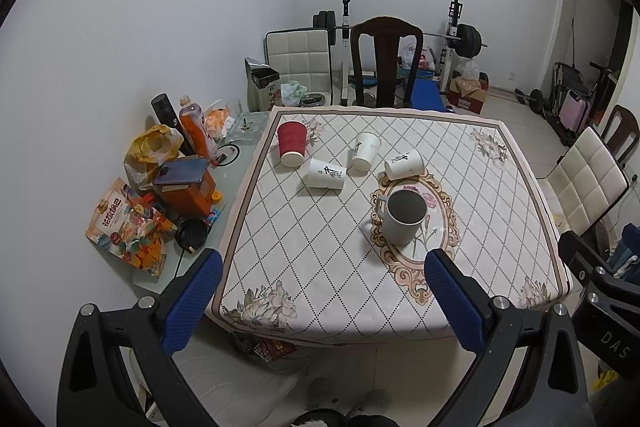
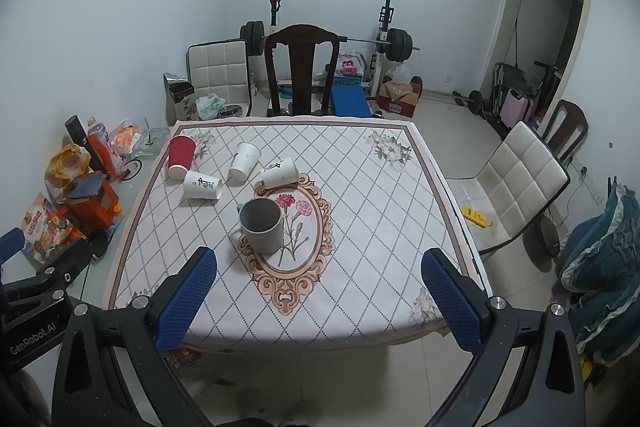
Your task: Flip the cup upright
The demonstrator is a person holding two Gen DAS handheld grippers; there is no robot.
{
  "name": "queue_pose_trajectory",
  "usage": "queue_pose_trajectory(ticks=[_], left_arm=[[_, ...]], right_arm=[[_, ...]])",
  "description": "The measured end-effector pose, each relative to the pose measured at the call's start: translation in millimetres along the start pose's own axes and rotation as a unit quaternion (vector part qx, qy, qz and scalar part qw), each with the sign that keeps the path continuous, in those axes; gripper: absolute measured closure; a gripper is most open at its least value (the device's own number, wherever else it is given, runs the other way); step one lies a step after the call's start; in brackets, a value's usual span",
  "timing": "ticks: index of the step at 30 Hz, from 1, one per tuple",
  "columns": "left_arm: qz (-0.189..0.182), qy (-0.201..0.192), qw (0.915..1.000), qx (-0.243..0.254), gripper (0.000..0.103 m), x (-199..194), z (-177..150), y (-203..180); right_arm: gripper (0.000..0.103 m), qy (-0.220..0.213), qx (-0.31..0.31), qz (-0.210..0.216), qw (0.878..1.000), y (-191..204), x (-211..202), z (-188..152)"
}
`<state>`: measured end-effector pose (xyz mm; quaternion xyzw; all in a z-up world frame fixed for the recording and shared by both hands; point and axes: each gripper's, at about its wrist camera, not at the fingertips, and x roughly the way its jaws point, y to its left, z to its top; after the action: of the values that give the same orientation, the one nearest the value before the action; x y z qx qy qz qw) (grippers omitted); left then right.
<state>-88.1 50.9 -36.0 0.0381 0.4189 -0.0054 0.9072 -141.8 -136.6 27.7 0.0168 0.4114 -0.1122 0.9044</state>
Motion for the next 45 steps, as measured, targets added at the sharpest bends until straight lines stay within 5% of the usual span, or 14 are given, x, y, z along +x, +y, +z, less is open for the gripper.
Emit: queue_pose_trajectory(ticks=[45], left_arm=[[-0.005, -0.003, 0.9999, 0.009, 0.0, -4.7, 4.3, 6.9]], right_arm=[[0.0, 0.006, 0.008, 0.012, 1.0, 14.6, 0.6, -2.5]])
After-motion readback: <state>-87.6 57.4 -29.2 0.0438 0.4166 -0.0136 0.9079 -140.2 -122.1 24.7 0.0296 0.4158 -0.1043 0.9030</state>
